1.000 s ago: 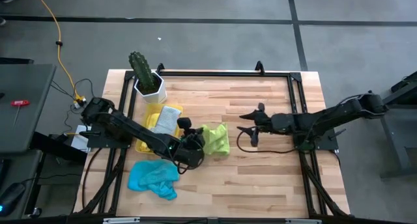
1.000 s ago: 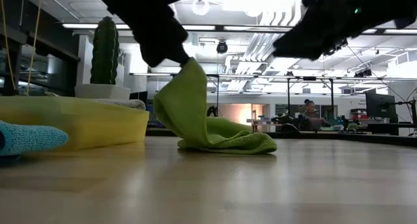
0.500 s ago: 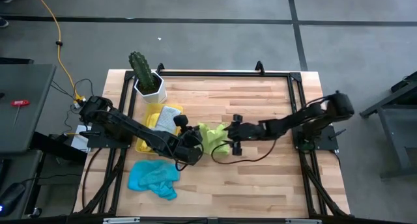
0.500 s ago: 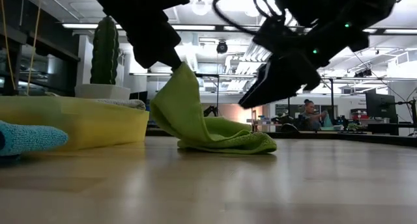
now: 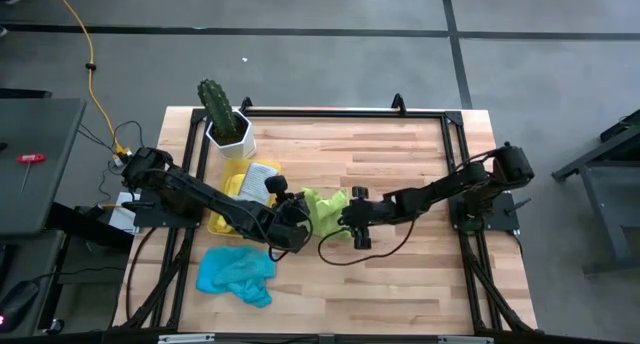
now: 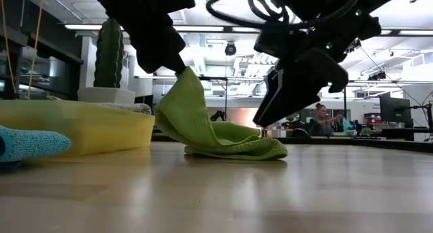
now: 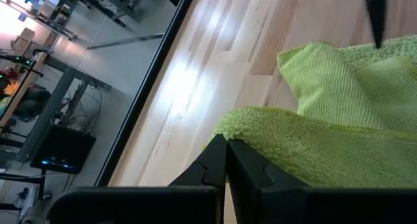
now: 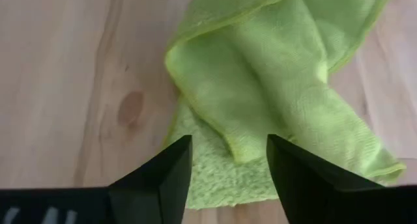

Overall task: Fold microfiber towels
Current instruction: Fold the green microfiber towel

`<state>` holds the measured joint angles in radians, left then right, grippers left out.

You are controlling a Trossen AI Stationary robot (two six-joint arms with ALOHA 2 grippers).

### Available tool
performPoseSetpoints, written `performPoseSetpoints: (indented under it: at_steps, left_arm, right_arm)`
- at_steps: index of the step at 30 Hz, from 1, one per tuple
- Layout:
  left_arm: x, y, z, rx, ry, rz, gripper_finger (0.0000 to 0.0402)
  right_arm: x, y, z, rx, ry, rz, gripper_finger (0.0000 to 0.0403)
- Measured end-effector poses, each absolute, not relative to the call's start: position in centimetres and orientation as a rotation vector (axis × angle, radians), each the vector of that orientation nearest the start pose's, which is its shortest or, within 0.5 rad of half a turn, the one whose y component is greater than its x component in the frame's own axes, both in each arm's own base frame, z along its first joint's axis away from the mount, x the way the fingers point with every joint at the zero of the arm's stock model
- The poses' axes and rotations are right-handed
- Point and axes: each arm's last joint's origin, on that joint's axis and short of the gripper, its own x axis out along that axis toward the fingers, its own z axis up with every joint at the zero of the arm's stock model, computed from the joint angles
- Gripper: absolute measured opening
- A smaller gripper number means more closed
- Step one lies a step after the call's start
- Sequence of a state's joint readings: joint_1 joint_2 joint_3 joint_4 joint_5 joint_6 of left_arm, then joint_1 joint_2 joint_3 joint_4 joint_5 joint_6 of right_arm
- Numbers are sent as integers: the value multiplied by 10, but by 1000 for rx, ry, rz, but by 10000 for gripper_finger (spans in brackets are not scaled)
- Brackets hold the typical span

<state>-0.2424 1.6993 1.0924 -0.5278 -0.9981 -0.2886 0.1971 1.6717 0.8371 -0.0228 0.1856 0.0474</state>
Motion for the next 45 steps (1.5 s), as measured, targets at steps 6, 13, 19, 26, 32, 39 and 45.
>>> performPoseSetpoints:
  at_steps: [6,13,19,26,32,39,45]
  left_arm:
    - [321,-54,199,418,825,789,0]
    - [321,-54,199,420,827,788,0]
    - [321,-54,199,418,828,785,0]
    - [321,-54,199,417,829,784,0]
    - [321,-54,199,416,830,782,0]
    - [321,-54,199,416,830,782,0]
    - [321,-54,199,425,825,793,0]
  right_arm:
    - [314,59,148,-74,852,-29,157]
    - [319,53,138,-89,855,-41,142]
    - [320,53,138,-87,853,-50,142]
    - [321,52,128,-94,882,-53,142]
    - [323,48,127,-136,875,-54,142]
    - [323,49,128,-160,869,-36,126]
    - [325,49,137,-200,894,-26,27]
